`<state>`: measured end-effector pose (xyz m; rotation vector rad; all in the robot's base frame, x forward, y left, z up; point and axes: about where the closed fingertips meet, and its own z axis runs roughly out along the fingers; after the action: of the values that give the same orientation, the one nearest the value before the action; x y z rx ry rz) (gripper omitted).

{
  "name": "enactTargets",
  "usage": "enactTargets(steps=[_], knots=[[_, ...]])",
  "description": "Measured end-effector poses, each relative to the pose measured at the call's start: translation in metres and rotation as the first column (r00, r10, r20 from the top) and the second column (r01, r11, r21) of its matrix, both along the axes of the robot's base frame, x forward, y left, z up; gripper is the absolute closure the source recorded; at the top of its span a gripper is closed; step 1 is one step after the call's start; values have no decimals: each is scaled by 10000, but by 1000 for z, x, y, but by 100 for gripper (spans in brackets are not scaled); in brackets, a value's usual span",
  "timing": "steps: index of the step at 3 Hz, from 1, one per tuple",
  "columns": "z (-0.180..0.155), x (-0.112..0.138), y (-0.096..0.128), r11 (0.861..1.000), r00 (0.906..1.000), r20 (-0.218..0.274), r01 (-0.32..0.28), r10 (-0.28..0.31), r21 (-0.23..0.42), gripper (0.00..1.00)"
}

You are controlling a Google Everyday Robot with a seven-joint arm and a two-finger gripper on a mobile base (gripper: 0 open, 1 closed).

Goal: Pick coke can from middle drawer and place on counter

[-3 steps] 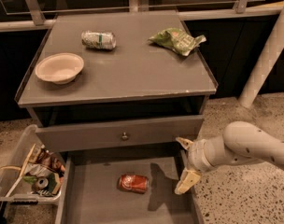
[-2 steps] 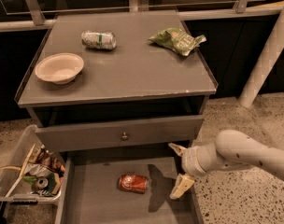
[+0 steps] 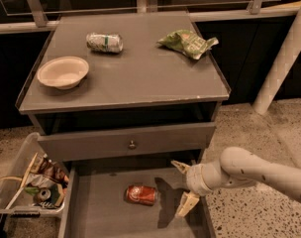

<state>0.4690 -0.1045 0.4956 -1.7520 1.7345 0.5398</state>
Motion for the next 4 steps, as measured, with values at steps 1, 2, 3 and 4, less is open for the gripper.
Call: enactTargets(steps=[1, 2, 3, 4], knots=[[-17, -2, 13, 9993, 9994, -123, -323, 325, 202, 0], [-40, -3, 31, 9959, 9973, -164, -703, 714, 572, 0], [-58, 4, 47, 9929, 9965, -127, -808, 822, 871, 0], [-77, 16, 62, 9931, 9984, -318, -437, 474, 1088, 0]])
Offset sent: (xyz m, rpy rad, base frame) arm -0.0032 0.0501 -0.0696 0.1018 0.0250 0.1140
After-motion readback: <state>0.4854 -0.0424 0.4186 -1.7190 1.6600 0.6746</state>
